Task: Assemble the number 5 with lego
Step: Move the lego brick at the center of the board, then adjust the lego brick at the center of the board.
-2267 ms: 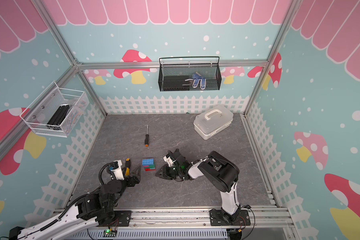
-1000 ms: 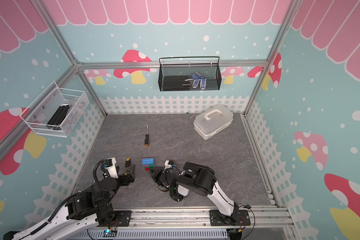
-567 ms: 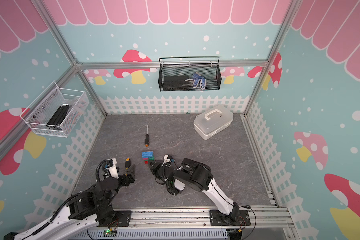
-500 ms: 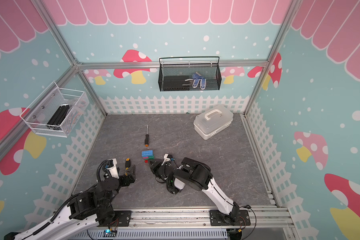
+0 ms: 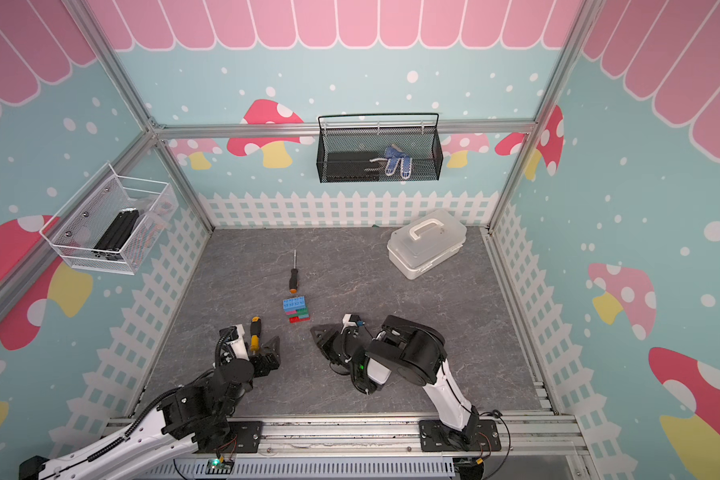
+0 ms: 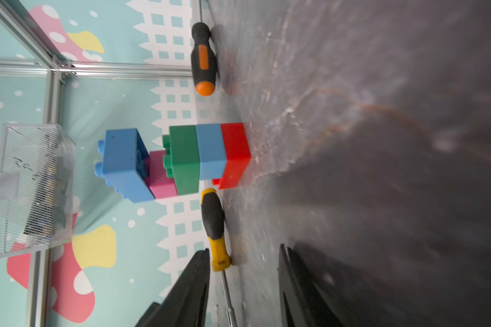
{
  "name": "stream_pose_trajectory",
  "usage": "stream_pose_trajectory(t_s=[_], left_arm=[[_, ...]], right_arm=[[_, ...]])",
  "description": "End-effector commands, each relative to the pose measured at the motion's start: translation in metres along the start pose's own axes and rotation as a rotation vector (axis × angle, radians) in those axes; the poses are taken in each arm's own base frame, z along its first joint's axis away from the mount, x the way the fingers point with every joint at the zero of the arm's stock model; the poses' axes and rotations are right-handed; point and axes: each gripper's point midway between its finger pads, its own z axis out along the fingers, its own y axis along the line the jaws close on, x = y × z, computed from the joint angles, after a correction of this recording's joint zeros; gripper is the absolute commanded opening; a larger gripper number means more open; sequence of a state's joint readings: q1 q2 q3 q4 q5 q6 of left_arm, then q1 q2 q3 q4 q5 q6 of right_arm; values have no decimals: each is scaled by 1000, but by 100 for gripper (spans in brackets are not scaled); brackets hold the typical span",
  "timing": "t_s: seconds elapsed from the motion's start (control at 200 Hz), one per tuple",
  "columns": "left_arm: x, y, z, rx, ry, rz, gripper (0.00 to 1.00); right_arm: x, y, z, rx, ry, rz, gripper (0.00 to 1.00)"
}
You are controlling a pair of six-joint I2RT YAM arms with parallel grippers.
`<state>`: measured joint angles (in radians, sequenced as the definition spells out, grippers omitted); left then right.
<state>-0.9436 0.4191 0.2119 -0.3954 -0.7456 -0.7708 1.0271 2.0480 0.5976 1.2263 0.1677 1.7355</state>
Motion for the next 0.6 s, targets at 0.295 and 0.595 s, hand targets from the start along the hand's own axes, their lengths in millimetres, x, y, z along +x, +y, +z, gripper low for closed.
stream_pose_trajectory(t_s=[0.295,0.595], left_arm=[[-3,-37,15,81,-136,-45,99],[0,-32,24,-30,-220,33,99]], right_arm=[[-60,19,-37,62,-18,-139,66],[-131,50,-65,207,-40,-406,68]])
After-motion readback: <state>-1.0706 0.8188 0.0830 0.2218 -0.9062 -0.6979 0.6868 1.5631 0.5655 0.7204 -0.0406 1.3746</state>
